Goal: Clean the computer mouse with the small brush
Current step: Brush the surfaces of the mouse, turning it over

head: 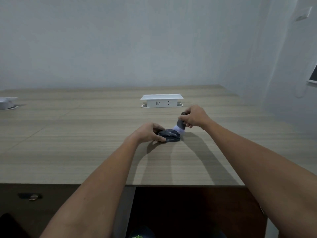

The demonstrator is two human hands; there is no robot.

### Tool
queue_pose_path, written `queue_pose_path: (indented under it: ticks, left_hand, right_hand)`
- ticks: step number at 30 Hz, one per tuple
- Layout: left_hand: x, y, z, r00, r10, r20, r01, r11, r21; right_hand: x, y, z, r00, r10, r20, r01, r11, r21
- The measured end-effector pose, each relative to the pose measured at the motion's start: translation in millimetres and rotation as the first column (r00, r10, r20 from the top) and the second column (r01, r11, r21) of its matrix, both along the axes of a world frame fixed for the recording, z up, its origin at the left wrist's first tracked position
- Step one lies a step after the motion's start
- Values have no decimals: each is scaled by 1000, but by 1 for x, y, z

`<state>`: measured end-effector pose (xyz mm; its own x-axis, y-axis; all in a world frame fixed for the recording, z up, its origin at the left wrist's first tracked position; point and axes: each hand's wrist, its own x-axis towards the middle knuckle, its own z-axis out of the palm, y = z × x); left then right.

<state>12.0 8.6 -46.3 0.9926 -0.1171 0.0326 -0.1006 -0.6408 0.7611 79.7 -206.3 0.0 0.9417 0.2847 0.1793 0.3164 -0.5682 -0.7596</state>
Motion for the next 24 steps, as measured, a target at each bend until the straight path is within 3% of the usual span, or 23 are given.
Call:
queue_pose_path:
  ticks: [4,8,13,17,21,24]
  left_hand:
    - [2,2,-4,1000,2,10,-2,1000,14]
    - [5,3,-5,1000,-2,-5,2,1000,19]
    - [8,5,-6,1000,16,-12,-15,999,50]
    - [10,5,-6,1000,18,-14,-17,997,79]
    - [10,5,-4,1000,27,-11,-26,994,108]
    - [10,5,-4,999,33,-11,-32,992,121]
  right_hand:
    - [-5,3,5,995,84,-51,-78,992,103]
    - [0,2,1,1000,-27,2,27,992,-121]
    - [-5,1,0,999,29,-39,-27,997,66]
    - [-2,-4,-2,997,-54,-46,50,995,-85]
    - [-6,-8,2,993,21,-113,-1,984,178]
    - [-10,-8,1,989,48,-142,-38,997,73]
